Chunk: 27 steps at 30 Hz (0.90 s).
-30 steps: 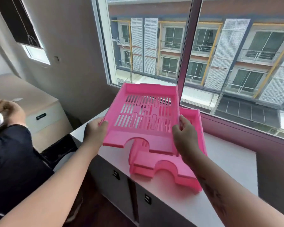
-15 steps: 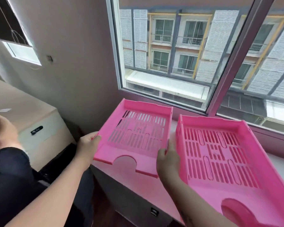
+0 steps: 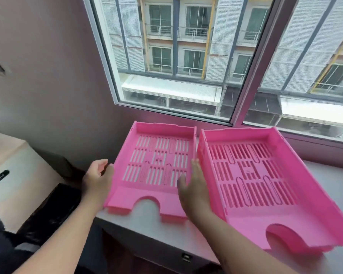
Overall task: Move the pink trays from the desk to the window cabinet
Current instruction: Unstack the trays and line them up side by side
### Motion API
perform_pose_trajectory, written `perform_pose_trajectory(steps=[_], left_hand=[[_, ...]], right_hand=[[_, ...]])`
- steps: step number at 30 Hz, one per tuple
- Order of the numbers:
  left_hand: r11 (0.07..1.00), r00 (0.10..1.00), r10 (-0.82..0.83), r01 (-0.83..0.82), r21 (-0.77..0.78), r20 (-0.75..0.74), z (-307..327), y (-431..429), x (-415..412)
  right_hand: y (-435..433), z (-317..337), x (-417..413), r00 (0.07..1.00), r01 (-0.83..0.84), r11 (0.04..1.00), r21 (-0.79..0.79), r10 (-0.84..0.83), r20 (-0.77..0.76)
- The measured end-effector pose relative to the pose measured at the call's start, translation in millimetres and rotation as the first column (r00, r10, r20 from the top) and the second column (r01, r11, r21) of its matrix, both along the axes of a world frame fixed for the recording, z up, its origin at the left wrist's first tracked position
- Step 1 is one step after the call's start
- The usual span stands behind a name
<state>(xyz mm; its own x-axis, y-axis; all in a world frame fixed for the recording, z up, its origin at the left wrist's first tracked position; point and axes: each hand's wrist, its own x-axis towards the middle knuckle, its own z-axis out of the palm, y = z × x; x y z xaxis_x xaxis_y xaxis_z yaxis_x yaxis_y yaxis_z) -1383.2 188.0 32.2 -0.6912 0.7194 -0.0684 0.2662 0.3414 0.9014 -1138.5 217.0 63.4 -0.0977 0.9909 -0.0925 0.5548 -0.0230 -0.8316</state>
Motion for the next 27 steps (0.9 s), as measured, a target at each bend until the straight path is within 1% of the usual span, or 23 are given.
perform_pose_trajectory(steps=[2, 5, 7, 9, 11, 14, 16, 18, 19, 21, 24, 27], left_hand=[[0.997, 0.995, 0.003, 0.005, 0.077, -0.099, 20.1, 12.1, 14.0], [0.983, 0.979, -0.088, 0.115, 0.141, -0.184, 46.9, 30.2, 59.4], [0.967, 0.966, -0.177, 0.207, 0.151, -0.189, 56.4, 37.7, 99.2], [0.950, 0.955, -0.265, 0.281, 0.132, -0.131, 58.3, 39.6, 140.7], [0.928, 0.929, -0.358, 0.365, 0.071, -0.088, 56.9, 36.5, 182.7], [0.900, 0.900, -0.436, 0.435, -0.027, -0.027, 45.3, 30.4, 234.8], [0.888, 0.892, -0.453, 0.451, -0.087, -0.003, 34.9, 27.4, 257.9], [0.911, 0.915, -0.400, 0.391, -0.129, -0.049, 29.9, 26.0, 272.1], [0.927, 0.928, -0.365, 0.355, -0.125, -0.071, 31.4, 25.5, 277.1], [0.942, 0.938, -0.329, 0.319, -0.103, -0.106, 38.4, 24.9, 284.4], [0.944, 0.934, -0.327, 0.318, -0.087, -0.144, 48.9, 28.9, 294.3], [0.940, 0.922, -0.340, 0.337, -0.046, -0.183, 56.6, 32.4, 322.0]], right_hand=[[10.5, 16.6, 4.0, 0.998, -0.055, 0.989, 0.136, 0.053, 0.024], [30.2, 52.0, 31.0, 0.998, -0.057, 0.951, 0.303, 0.049, 0.032], [44.7, 68.9, 66.1, 0.996, -0.028, 0.915, 0.402, -0.008, 0.087], [60.2, 70.6, 113.0, 0.983, 0.021, 0.902, 0.431, -0.096, 0.154], [69.3, 65.5, 165.3, 0.953, 0.096, 0.913, 0.396, -0.199, 0.229], [70.1, 51.5, 236.2, 0.876, 0.222, 0.940, 0.258, -0.309, 0.371], [67.2, 40.1, 269.8, 0.825, 0.297, 0.950, 0.094, -0.305, 0.476], [65.3, 27.0, 289.2, 0.829, 0.285, 0.957, -0.054, -0.218, 0.516], [64.5, 21.6, 294.6, 0.843, 0.249, 0.964, -0.092, -0.169, 0.510], [63.4, 17.4, 301.6, 0.869, 0.208, 0.974, -0.094, -0.140, 0.474], [59.7, 26.0, 315.5, 0.908, 0.208, 0.977, -0.044, -0.176, 0.381], [55.8, 31.1, 347.7, 0.923, 0.224, 0.974, -0.023, -0.205, 0.325]])
